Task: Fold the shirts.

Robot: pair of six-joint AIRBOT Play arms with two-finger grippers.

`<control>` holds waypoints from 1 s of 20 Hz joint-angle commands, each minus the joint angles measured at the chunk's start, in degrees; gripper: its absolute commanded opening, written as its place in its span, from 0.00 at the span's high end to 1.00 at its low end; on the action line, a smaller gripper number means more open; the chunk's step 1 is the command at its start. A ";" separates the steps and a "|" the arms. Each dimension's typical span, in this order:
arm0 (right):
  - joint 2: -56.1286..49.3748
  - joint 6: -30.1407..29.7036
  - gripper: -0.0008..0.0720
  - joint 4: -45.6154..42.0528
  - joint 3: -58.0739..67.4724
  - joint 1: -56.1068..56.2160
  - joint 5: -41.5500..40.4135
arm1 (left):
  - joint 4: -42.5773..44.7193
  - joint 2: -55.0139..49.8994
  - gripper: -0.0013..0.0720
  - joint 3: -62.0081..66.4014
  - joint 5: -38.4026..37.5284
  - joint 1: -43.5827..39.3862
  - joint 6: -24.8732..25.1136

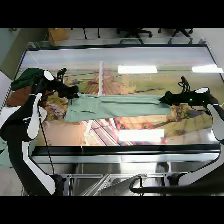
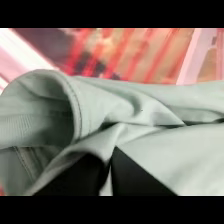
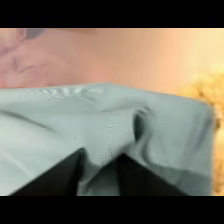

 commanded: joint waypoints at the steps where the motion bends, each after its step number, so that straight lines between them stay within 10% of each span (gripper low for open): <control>1: 1.11 -0.33 0.43 -1.01 3.45 -0.74 3.69 | -0.42 -1.88 0.03 6.23 -5.62 -1.01 -0.15; 4: 3.06 3.93 0.10 -7.87 6.56 -3.85 4.59 | -0.39 -1.27 0.08 13.16 -13.97 -0.24 -1.36; 20: -8.52 1.44 0.18 6.84 6.99 -5.44 15.61 | -5.03 12.09 0.08 -5.01 -4.48 -3.04 -2.01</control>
